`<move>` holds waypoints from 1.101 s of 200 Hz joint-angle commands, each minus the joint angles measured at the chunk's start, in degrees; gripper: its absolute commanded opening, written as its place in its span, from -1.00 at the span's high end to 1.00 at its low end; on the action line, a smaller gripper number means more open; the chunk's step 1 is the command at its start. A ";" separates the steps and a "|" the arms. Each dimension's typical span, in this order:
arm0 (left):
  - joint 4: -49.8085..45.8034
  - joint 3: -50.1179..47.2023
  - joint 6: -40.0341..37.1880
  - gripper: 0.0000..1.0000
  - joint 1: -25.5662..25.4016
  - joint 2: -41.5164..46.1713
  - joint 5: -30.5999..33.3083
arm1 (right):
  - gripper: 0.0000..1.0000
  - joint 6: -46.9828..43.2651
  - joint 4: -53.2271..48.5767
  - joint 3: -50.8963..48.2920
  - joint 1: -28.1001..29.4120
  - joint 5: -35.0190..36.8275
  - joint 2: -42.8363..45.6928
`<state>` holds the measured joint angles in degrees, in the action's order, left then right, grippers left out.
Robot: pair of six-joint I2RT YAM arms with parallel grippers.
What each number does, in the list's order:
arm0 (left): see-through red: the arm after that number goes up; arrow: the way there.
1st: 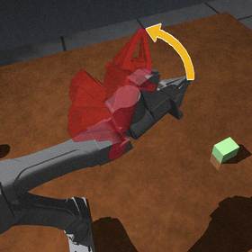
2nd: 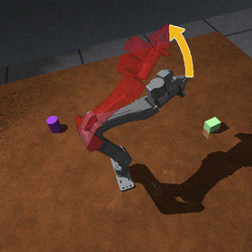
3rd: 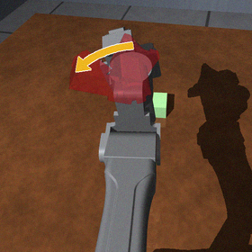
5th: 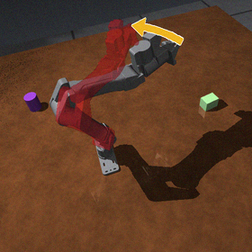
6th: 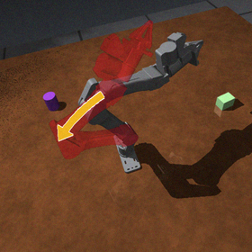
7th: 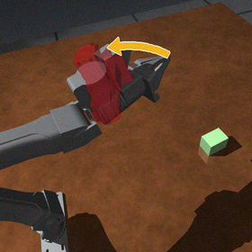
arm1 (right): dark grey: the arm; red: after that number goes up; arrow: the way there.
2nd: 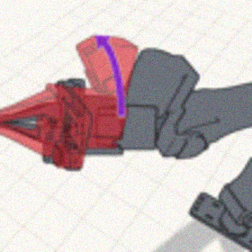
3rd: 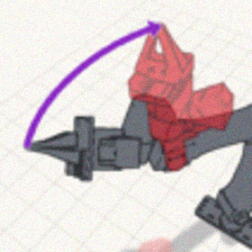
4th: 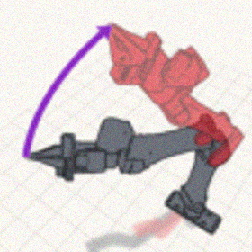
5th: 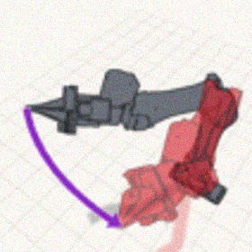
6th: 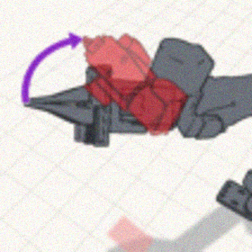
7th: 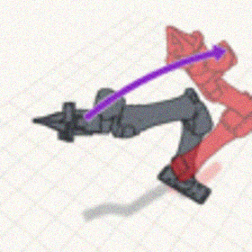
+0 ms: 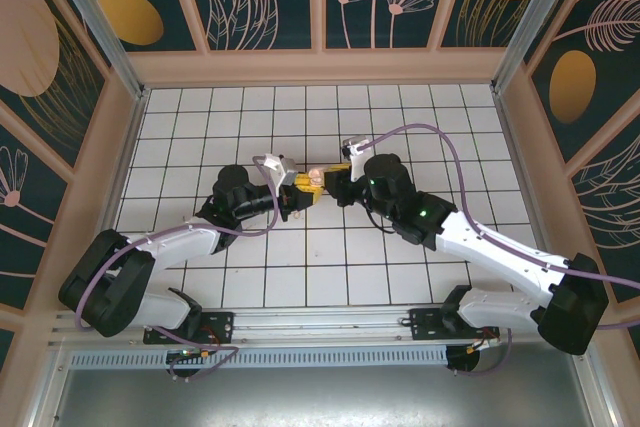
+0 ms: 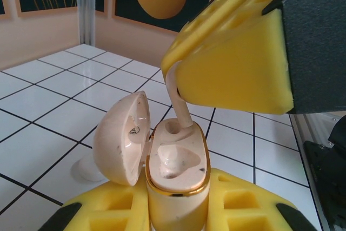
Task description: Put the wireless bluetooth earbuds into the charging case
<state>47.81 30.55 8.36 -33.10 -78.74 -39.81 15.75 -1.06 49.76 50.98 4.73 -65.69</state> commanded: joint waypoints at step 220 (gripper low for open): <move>8.08 3.13 1.87 0.61 0.03 4.74 2.77 | 0.59 -4.15 -9.84 1.05 5.35 7.20 -0.95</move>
<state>47.68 30.61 9.37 -33.21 -77.01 -38.72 12.25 -2.42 51.37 54.94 11.42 -65.80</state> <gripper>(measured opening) 0.197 0.209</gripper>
